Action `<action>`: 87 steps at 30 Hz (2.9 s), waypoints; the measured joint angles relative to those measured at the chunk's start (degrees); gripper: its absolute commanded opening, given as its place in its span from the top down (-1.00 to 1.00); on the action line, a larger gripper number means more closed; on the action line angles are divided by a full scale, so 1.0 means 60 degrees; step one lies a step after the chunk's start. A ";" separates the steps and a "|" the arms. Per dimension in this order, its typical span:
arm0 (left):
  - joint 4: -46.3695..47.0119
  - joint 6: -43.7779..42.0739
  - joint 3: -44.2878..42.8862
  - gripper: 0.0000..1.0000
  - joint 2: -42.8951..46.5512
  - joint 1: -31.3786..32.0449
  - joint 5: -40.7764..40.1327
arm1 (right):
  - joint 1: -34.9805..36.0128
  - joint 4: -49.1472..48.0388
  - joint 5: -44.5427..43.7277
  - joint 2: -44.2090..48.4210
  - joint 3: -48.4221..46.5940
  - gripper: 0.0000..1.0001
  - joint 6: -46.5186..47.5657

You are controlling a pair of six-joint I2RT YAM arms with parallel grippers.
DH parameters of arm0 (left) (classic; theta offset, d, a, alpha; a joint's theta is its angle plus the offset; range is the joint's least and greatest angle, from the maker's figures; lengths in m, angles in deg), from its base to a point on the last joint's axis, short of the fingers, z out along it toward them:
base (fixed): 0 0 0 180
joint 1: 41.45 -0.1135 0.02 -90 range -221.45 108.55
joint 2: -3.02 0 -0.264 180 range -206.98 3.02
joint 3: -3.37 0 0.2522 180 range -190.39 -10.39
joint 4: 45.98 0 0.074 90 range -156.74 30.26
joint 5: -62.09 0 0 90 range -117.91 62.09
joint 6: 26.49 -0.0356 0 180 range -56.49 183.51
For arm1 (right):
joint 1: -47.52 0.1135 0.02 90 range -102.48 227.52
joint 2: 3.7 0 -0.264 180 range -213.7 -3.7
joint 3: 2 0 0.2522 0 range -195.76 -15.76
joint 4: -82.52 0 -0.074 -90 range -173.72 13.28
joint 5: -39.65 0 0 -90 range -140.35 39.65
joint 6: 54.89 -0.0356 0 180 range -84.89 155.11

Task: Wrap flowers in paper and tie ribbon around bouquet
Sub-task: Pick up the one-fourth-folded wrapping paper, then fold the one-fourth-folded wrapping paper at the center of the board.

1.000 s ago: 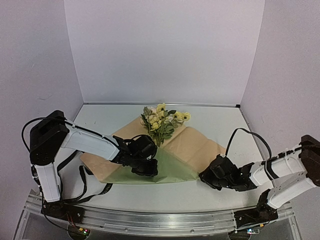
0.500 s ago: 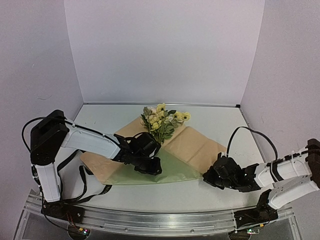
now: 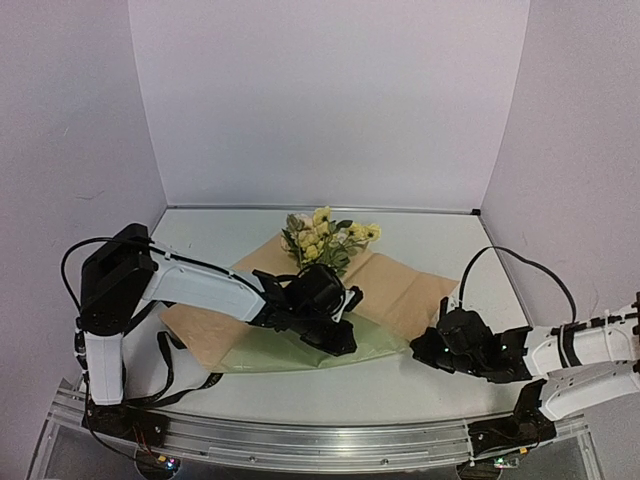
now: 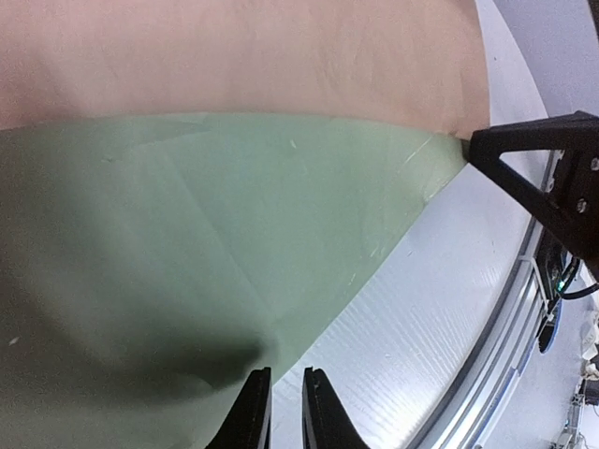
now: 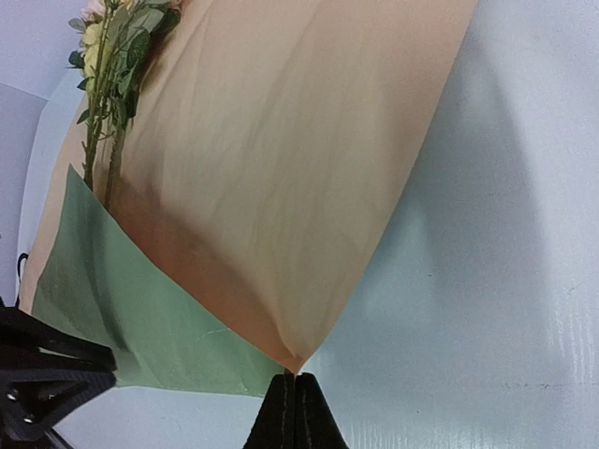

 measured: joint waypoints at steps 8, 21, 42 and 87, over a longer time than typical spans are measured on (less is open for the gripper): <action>-0.0080 -0.0044 -0.0585 0.75 -0.1102 0.0112 0.0238 | 0.0004 0.0806 -0.0185 0.1279 0.0381 1.00 0.0458; -0.0113 -0.0026 -0.1791 0.65 -0.1911 0.0209 0.0356 | 0.0004 0.2643 0.0340 0.2570 0.0038 1.00 0.1904; -0.0143 0.0465 0.0079 0.43 0.0632 0.0073 -0.0064 | 0.0004 0.6106 -0.0677 0.3309 -0.1216 1.00 0.3125; -0.0002 0.0667 0.2747 0.80 0.1262 -0.0824 0.0661 | 0.0659 0.4628 0.3051 -0.1061 -0.4244 1.00 0.4028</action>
